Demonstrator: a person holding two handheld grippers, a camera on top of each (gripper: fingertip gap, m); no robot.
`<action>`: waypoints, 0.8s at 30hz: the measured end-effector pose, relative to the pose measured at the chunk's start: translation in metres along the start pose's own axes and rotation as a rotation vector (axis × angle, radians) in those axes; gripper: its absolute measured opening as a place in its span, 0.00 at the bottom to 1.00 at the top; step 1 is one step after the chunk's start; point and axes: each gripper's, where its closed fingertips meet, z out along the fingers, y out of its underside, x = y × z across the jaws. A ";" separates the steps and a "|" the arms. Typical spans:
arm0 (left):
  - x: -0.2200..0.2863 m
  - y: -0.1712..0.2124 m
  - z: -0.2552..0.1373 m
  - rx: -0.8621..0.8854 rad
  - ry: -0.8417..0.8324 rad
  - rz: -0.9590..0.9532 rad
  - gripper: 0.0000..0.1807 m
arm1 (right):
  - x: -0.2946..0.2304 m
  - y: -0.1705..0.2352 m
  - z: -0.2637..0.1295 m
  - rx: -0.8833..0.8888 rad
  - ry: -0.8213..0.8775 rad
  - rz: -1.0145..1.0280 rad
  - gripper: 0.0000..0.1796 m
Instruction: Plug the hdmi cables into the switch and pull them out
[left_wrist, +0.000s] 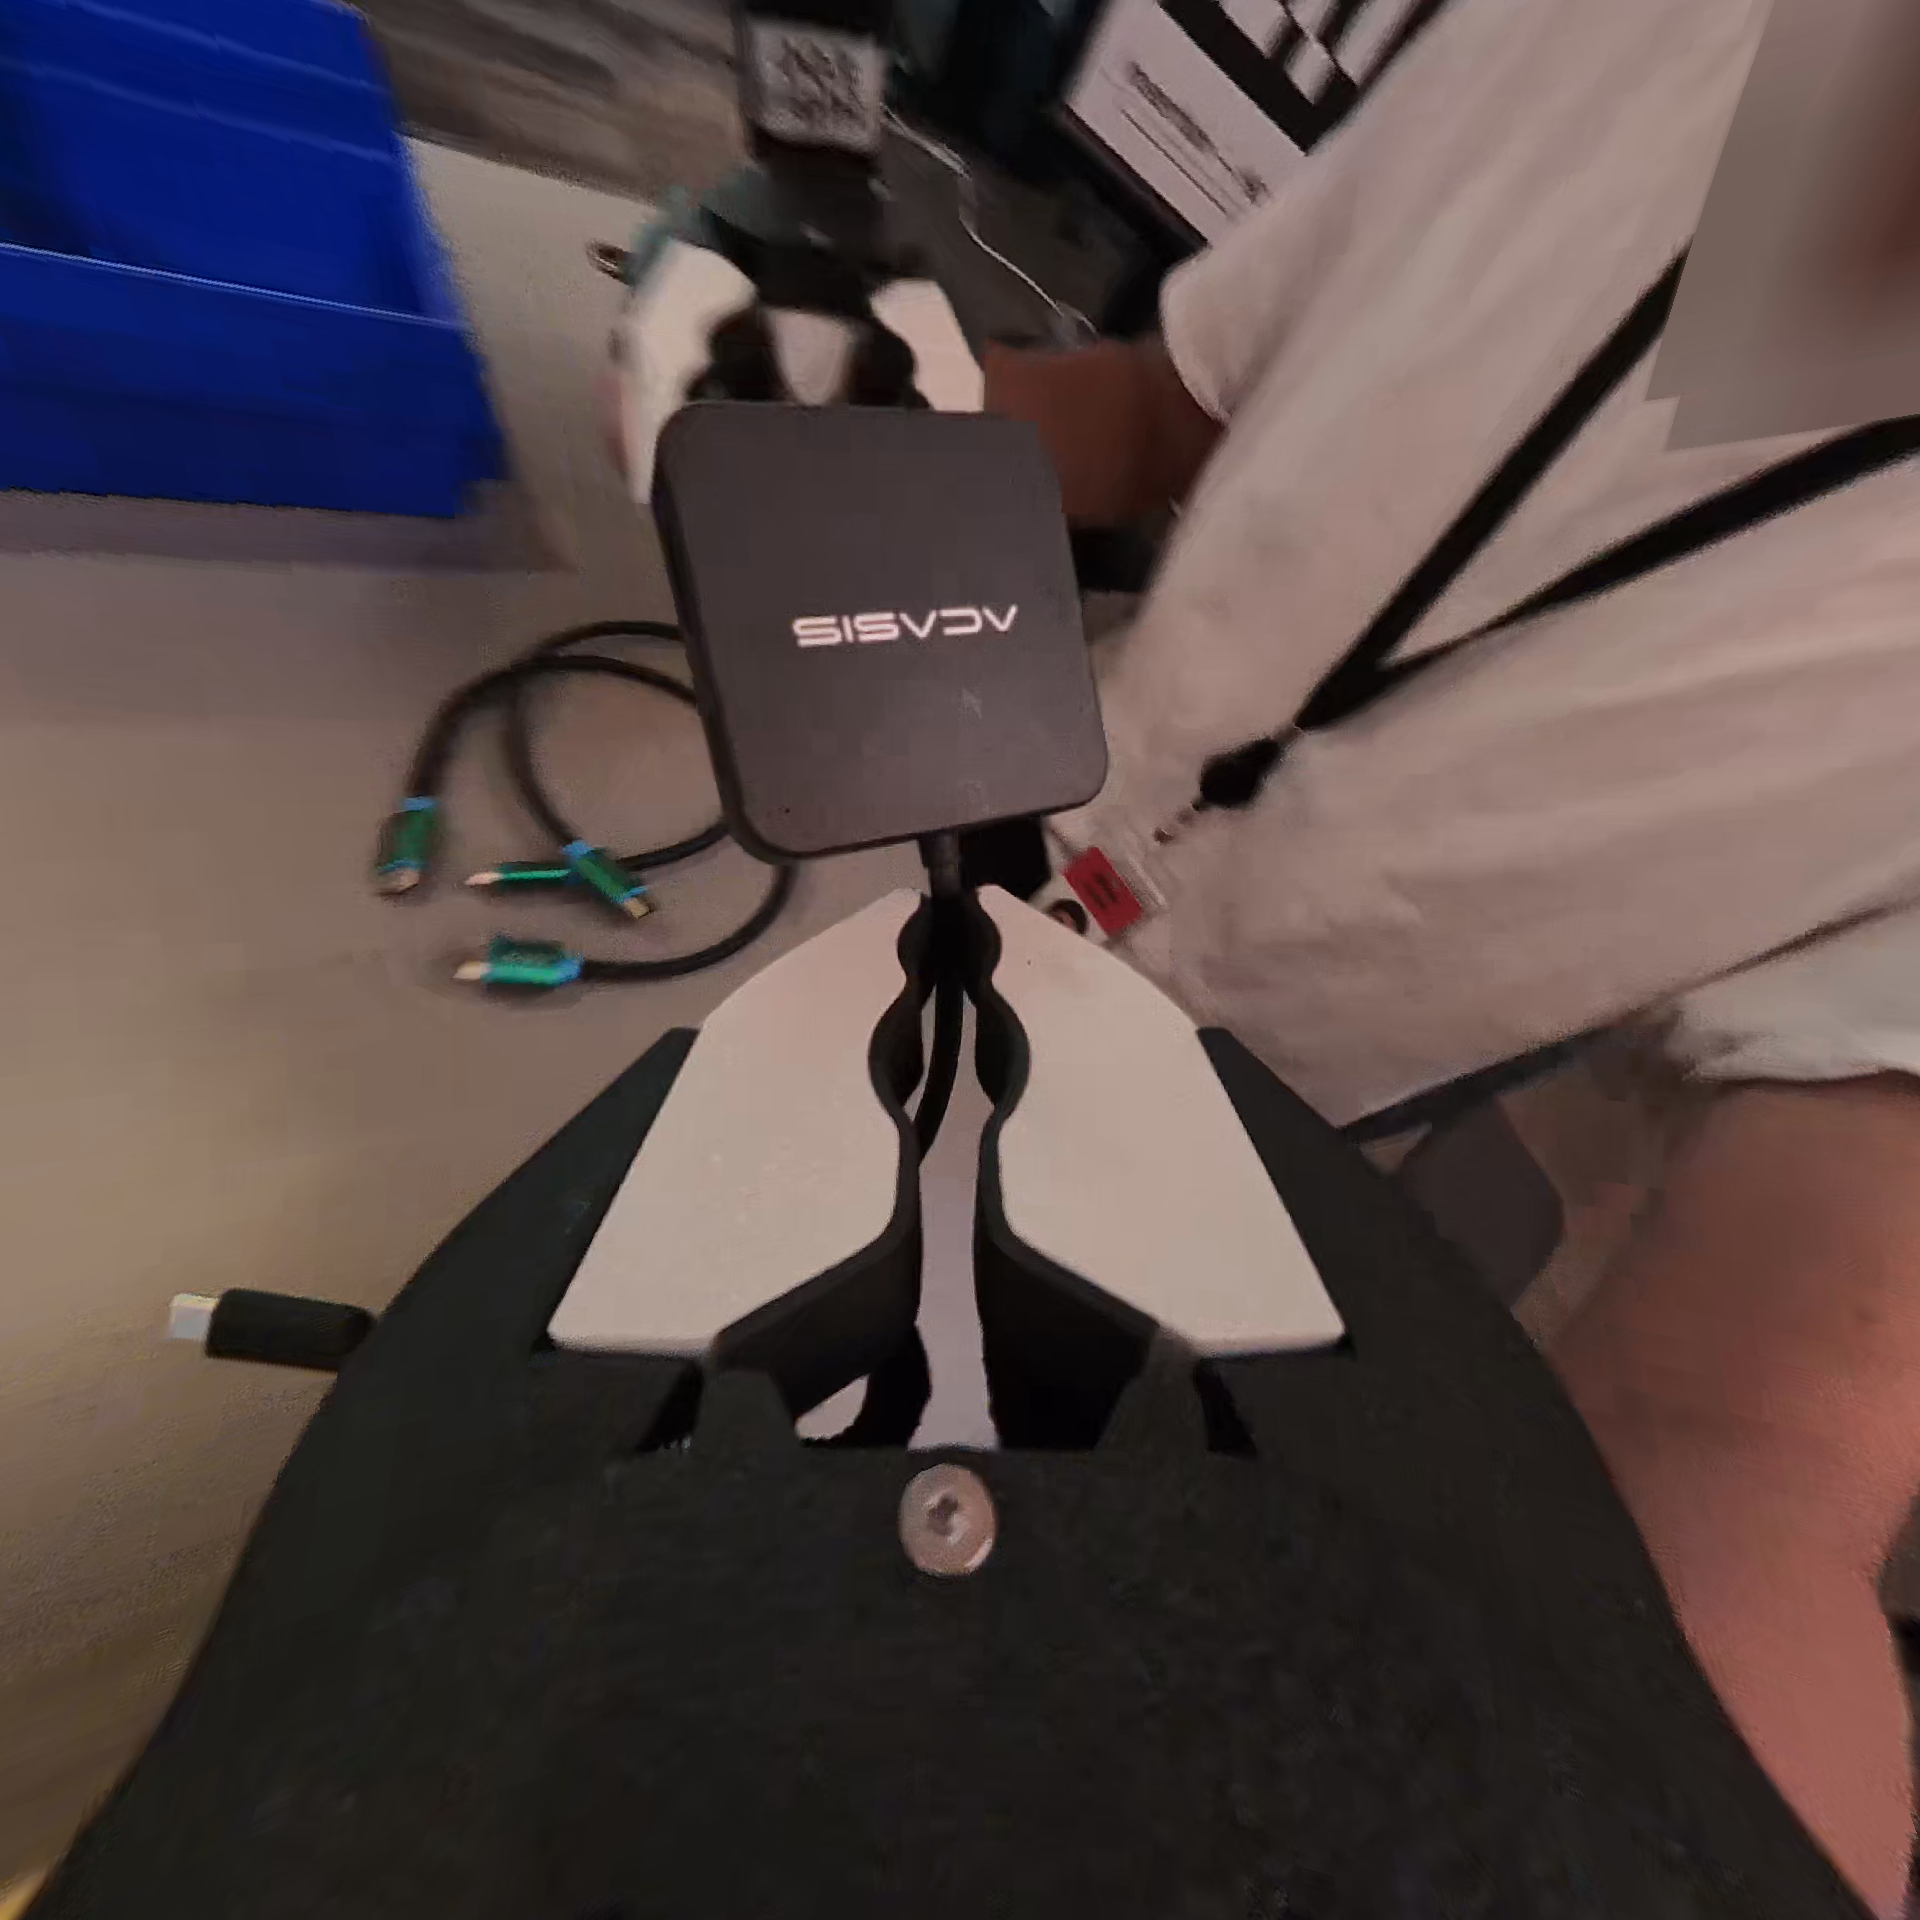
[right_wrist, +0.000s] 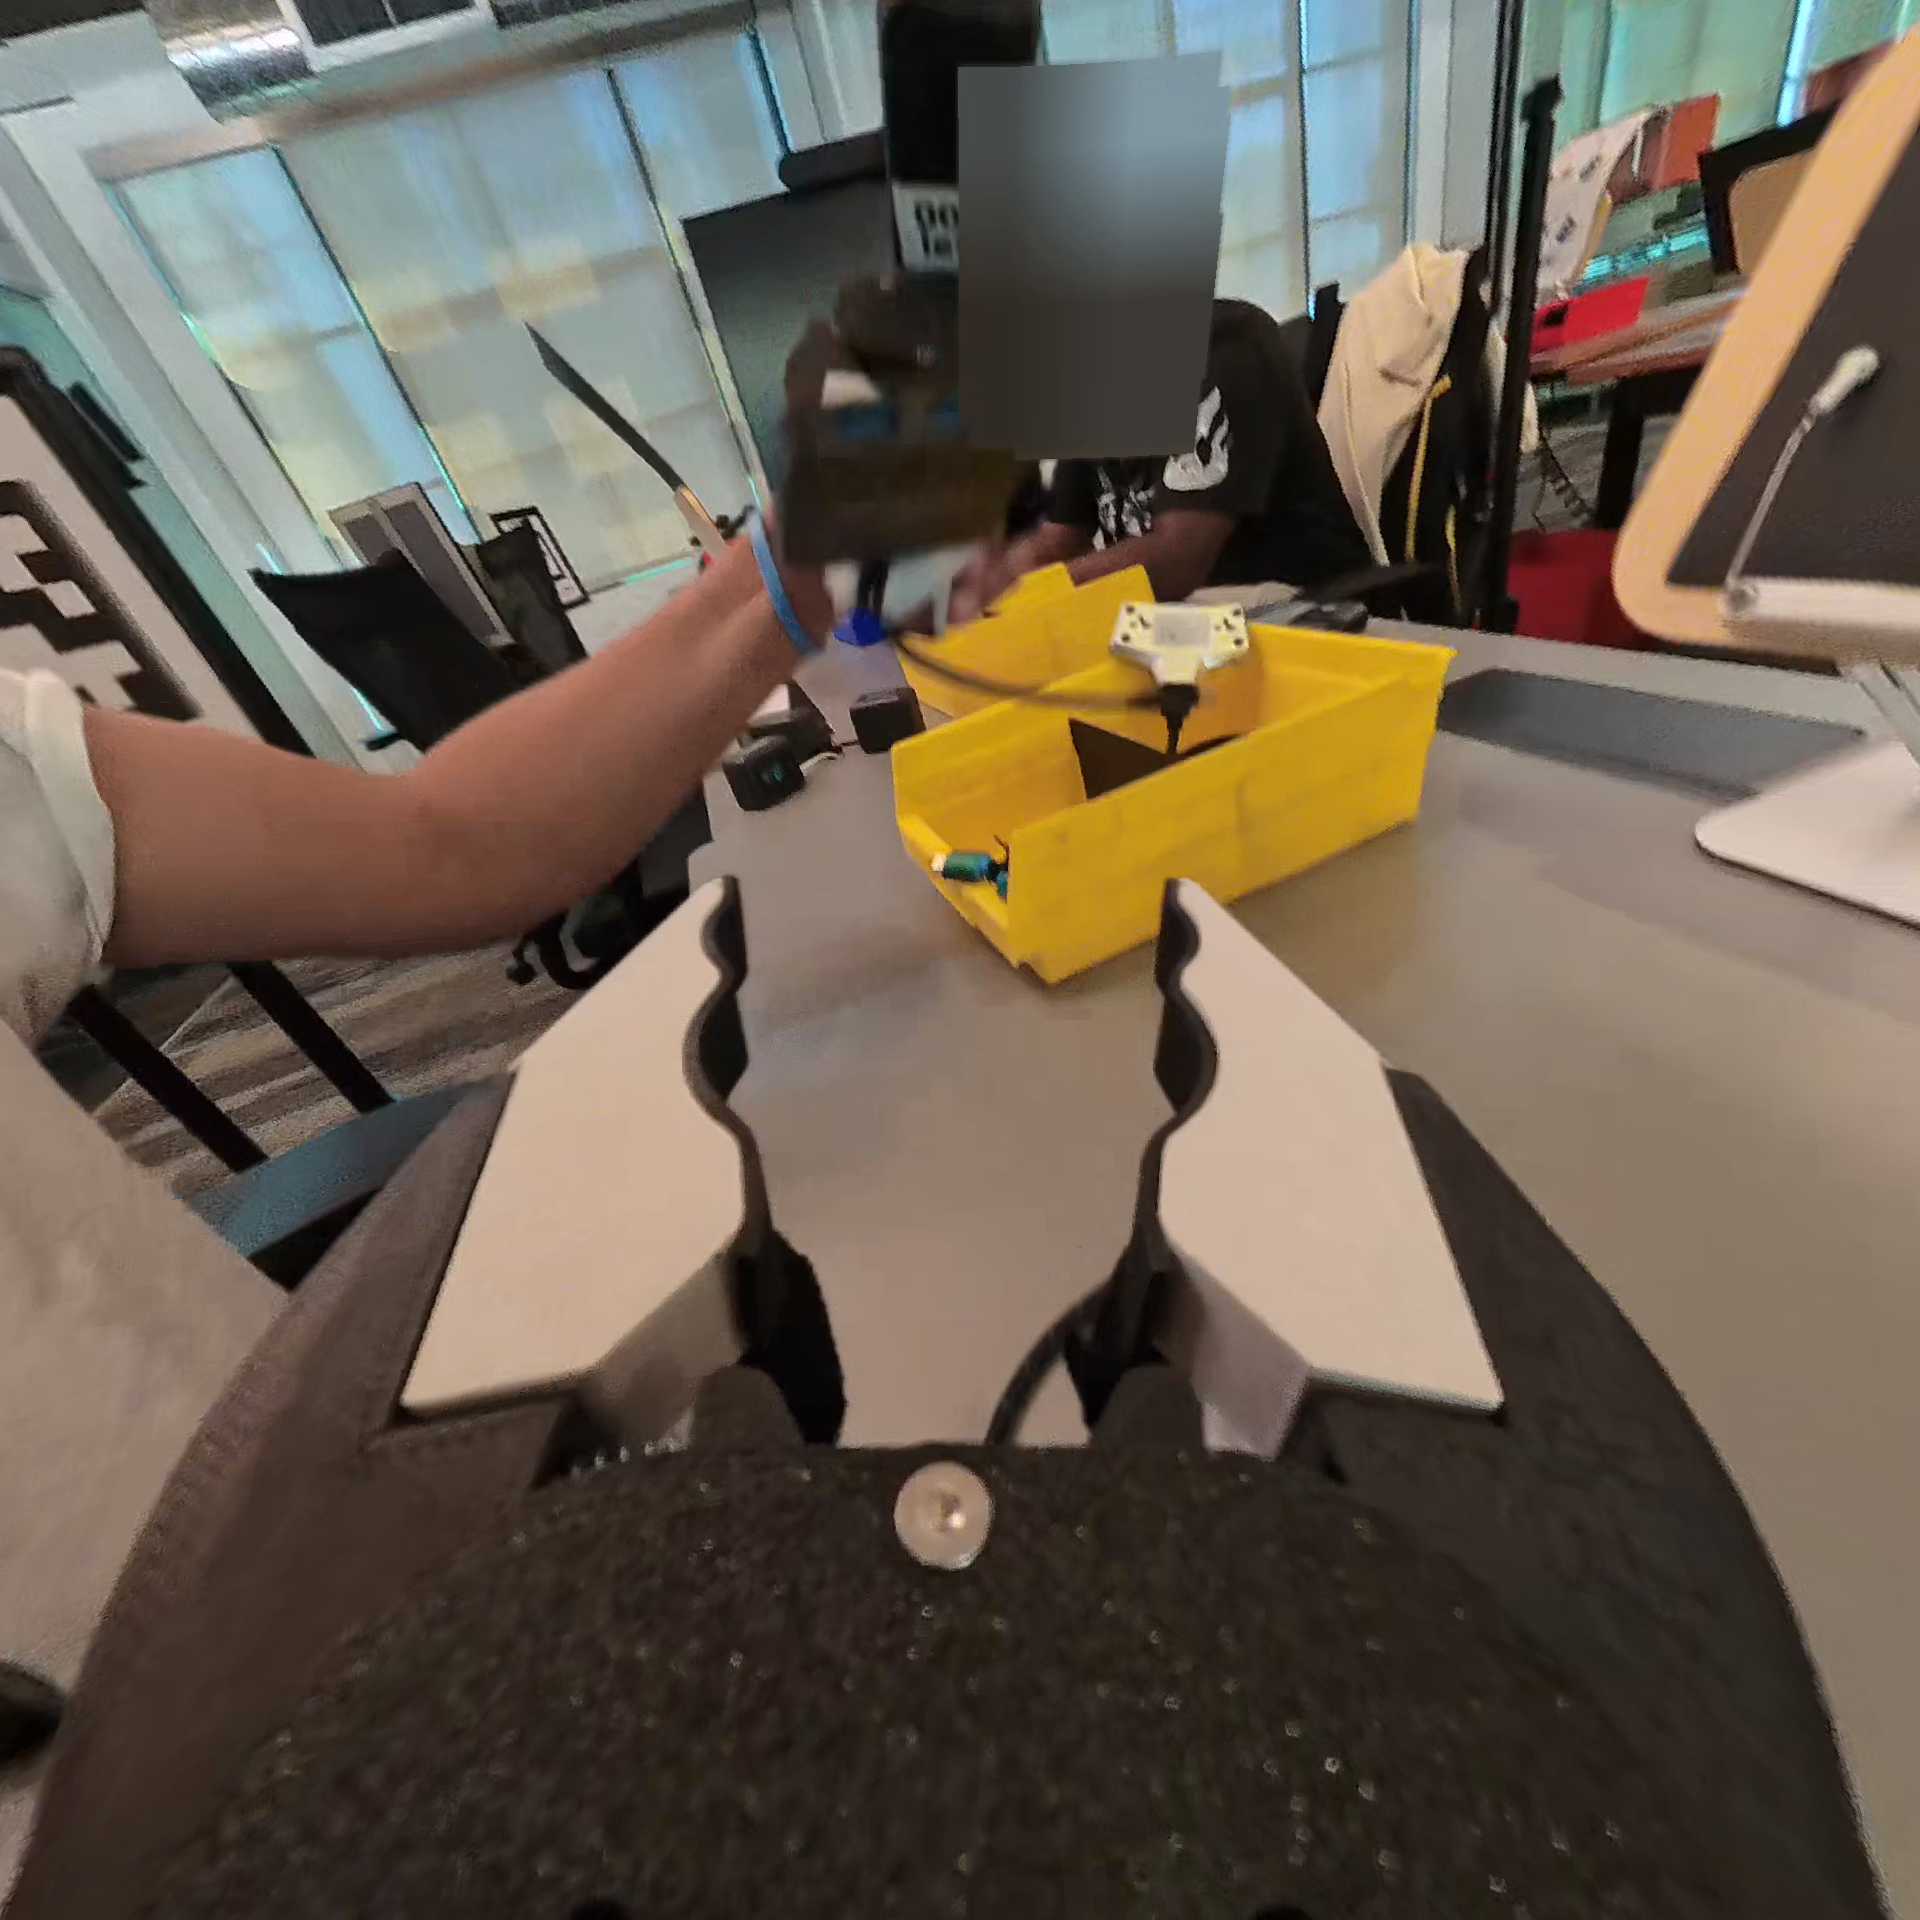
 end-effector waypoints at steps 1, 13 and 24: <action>0.003 0.000 0.017 -0.020 0.037 0.024 0.02 | -0.003 -0.005 0.008 0.002 -0.014 -0.007 0.47; -0.040 -0.013 0.087 0.209 0.023 -0.084 0.04 | -0.004 -0.004 0.020 0.104 0.140 -0.182 0.40; -0.074 -0.040 0.101 0.235 -0.716 -0.271 0.29 | 0.059 0.035 0.002 -0.210 0.783 -0.831 0.40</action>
